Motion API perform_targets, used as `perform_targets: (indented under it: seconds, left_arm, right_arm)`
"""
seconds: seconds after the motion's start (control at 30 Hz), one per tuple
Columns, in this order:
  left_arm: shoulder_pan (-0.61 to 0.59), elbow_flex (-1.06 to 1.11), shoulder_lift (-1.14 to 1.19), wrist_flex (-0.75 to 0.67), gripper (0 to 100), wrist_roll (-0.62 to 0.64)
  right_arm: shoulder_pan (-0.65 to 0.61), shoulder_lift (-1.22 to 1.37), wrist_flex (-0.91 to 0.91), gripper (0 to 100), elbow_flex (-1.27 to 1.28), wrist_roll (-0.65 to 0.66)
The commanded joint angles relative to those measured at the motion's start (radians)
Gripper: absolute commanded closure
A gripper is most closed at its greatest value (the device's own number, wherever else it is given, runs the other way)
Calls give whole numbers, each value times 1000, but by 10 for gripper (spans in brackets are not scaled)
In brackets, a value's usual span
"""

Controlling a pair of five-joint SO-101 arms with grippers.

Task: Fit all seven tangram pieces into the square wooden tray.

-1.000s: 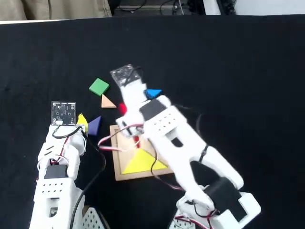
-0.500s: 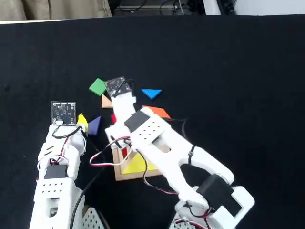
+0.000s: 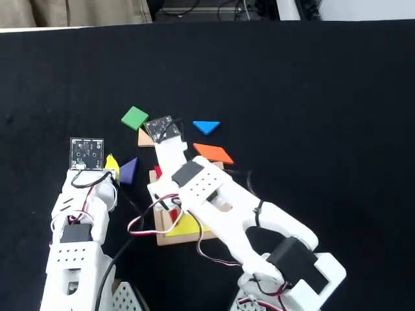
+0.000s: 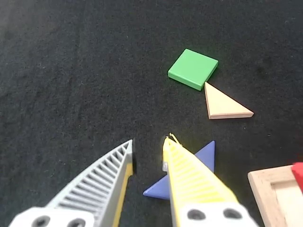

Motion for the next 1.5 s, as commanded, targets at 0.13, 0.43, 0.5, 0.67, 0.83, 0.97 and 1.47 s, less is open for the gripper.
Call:
perform_targets:
  seconds: [0.13, 0.43, 0.5, 0.67, 0.83, 0.97, 1.47]
  left_arm:
    - [1, -13, -11, -23, 884, -2]
    - [1, -13, -11, -23, 884, -2]
    - [1, -13, -11, -23, 884, -2]
    - [-1, -12, -11, -23, 884, -2]
    - [-1, -12, -11, -23, 884, -2]
    - [1, -12, -11, -23, 884, -3]
    - [-99, -50, -9, 26, 885, 95]
  right_arm:
    - [-14, -13, -18, 932, -13, -3]
    - [-124, -15, 37, 794, -28, -2]
    - [-133, -15, 51, 794, -51, -2]
    - [-51, -15, 267, 794, -268, -2]
    - [54, -8, 439, 794, -440, 0]
    - [63, -7, 440, 794, -479, 49]
    - [52, -12, 509, 975, -492, 494]
